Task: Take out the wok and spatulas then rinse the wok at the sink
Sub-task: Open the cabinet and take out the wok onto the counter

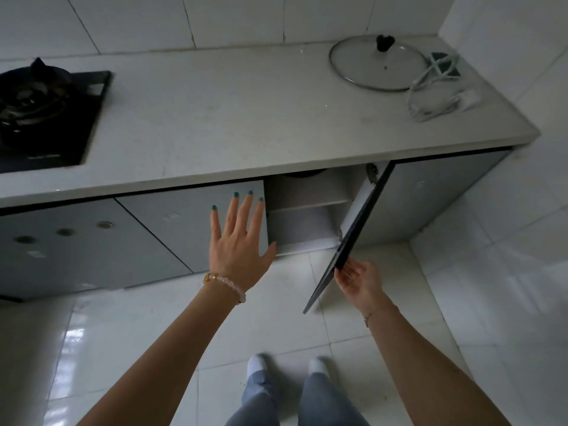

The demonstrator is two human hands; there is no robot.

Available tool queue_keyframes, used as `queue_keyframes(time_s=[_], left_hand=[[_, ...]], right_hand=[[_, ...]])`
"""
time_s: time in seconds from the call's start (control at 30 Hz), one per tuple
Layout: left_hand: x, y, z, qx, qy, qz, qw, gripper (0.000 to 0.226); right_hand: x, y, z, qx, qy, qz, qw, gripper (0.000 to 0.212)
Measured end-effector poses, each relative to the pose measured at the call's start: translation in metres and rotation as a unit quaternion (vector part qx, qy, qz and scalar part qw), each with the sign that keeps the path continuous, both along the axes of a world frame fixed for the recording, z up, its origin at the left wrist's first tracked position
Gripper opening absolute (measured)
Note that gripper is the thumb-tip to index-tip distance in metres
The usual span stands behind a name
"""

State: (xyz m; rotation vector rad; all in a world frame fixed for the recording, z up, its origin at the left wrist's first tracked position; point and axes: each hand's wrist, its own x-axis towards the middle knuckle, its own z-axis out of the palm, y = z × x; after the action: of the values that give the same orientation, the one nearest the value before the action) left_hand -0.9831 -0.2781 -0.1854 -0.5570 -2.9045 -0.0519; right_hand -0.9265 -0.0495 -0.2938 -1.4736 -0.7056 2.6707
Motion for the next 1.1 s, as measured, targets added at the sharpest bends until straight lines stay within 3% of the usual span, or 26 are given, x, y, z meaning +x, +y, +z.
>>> queue_keyframes(time_s=[0.37,0.63,0.9,1.03,1.1], left_hand=[[0.052,0.057,0.009,0.004,0.012,0.044,0.999,0.078],[0.084,0.099,0.003,0.008,0.002,0.061,0.998,0.078],[0.091,0.120,0.003,0.005,-0.011,0.056,0.998,0.078],[0.088,0.119,0.003,0.006,-0.014,0.059,0.998,0.077],[0.086,0.115,0.003,0.008,-0.011,0.063,0.998,0.077]], right_hand=[[0.061,0.092,0.007,0.150,-0.057,0.071,0.985,0.028],[0.085,0.141,0.009,0.287,-0.102,0.110,0.946,0.024],[0.095,0.163,0.010,0.324,-0.118,0.127,0.930,0.021],[0.089,0.166,0.016,0.400,-0.161,0.186,0.883,0.024],[0.088,0.164,0.022,0.507,-0.160,0.222,0.817,0.030]])
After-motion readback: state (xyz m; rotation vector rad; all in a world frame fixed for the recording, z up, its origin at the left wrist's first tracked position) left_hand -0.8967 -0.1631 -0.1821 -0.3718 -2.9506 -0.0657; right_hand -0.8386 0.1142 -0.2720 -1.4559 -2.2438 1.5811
